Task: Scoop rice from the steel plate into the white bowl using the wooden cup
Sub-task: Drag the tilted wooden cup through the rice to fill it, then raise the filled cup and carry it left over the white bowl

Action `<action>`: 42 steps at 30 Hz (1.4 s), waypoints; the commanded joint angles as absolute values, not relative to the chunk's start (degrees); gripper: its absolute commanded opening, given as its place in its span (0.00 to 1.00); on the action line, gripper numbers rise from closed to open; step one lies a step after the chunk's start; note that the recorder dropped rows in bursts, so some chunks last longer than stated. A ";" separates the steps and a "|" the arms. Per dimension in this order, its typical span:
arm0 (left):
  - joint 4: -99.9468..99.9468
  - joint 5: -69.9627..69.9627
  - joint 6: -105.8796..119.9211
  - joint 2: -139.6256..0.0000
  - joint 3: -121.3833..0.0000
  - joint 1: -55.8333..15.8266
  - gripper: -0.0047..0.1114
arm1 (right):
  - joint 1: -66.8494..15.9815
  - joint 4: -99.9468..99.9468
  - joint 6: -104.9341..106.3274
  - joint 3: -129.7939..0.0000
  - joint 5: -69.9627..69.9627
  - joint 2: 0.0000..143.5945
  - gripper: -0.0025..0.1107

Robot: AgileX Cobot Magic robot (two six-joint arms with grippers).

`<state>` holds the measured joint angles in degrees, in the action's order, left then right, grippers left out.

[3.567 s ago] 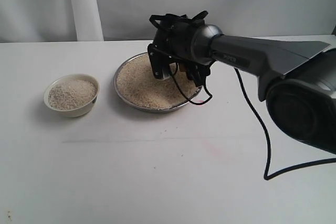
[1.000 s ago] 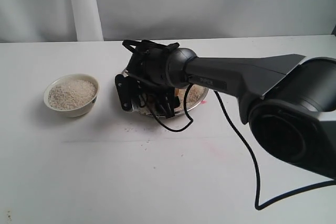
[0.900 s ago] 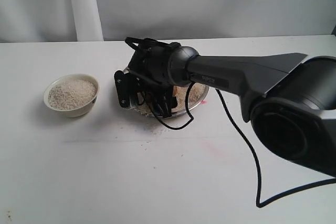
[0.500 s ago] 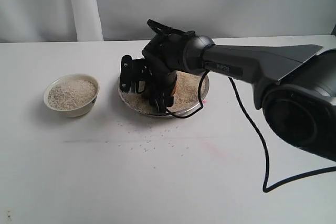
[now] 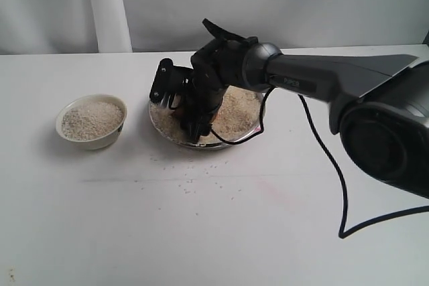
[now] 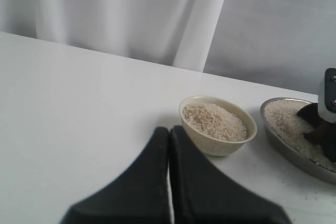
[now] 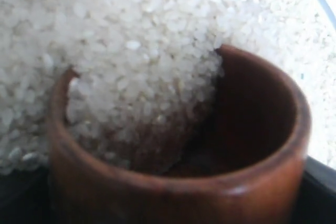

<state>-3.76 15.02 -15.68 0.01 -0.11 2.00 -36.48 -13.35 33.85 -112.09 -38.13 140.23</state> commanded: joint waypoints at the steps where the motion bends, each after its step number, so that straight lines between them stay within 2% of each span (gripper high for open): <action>1: -3.49 14.82 -15.81 0.00 0.00 1.74 0.04 | -35.28 -7.66 32.66 -111.39 -36.76 141.39 0.02; 10: -3.49 14.82 -15.81 0.00 0.00 1.74 0.04 | -34.62 0.61 32.48 -104.04 -25.47 133.21 0.02; 25: -3.49 14.82 -15.81 0.00 0.00 1.74 0.04 | -36.78 0.38 33.34 -104.02 -18.18 129.07 0.02; 33: -3.49 14.82 -15.81 0.00 0.00 1.74 0.04 | -40.22 -0.90 34.58 -110.08 -19.06 129.69 0.02; 42: -3.49 14.82 -15.81 0.00 0.00 1.74 0.04 | -44.75 -15.41 31.82 -127.07 -31.86 138.52 0.02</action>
<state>-3.76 15.02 -15.68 0.01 -0.11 2.00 -43.48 -9.11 33.62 -122.28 -28.62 135.81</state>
